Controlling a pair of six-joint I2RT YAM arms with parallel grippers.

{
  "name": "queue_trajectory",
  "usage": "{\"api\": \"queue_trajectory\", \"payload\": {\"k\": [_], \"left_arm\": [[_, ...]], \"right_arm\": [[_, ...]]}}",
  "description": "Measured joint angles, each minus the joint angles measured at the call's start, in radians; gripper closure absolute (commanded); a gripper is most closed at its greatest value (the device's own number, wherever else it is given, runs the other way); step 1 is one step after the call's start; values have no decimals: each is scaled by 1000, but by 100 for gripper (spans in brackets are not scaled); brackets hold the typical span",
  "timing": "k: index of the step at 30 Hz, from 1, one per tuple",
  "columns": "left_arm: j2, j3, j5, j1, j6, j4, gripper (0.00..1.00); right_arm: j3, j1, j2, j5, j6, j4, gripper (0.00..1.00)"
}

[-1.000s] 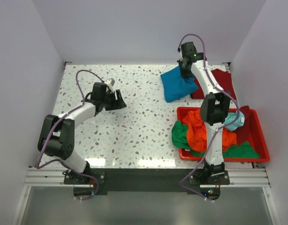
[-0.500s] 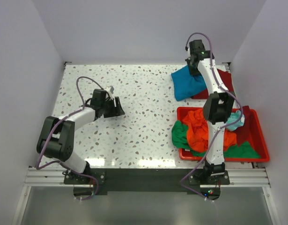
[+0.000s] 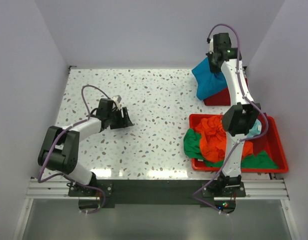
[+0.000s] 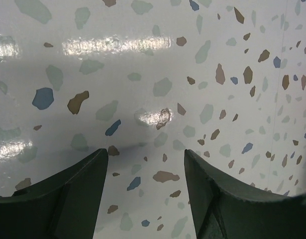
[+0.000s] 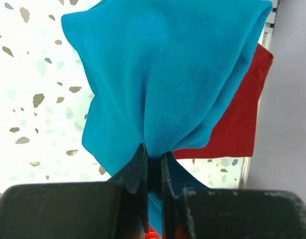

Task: Fold and stack the t-shirts
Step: Neatly place the folded tshirt to the corner

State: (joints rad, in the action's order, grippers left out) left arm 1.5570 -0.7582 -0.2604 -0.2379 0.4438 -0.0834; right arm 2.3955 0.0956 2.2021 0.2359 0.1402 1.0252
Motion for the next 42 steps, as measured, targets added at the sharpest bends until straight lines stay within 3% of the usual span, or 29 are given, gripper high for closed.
{"api": "queue_trajectory", "payload": {"k": [14,42], "left_arm": [[-21,37,0,0,1,3,32],[-34,37,-3,0,1,7,32]], "right_arm": [[-18,-91,-34,-70,-3,0,100],[-6,-95,-23,-183,-41,-2,100]]}}
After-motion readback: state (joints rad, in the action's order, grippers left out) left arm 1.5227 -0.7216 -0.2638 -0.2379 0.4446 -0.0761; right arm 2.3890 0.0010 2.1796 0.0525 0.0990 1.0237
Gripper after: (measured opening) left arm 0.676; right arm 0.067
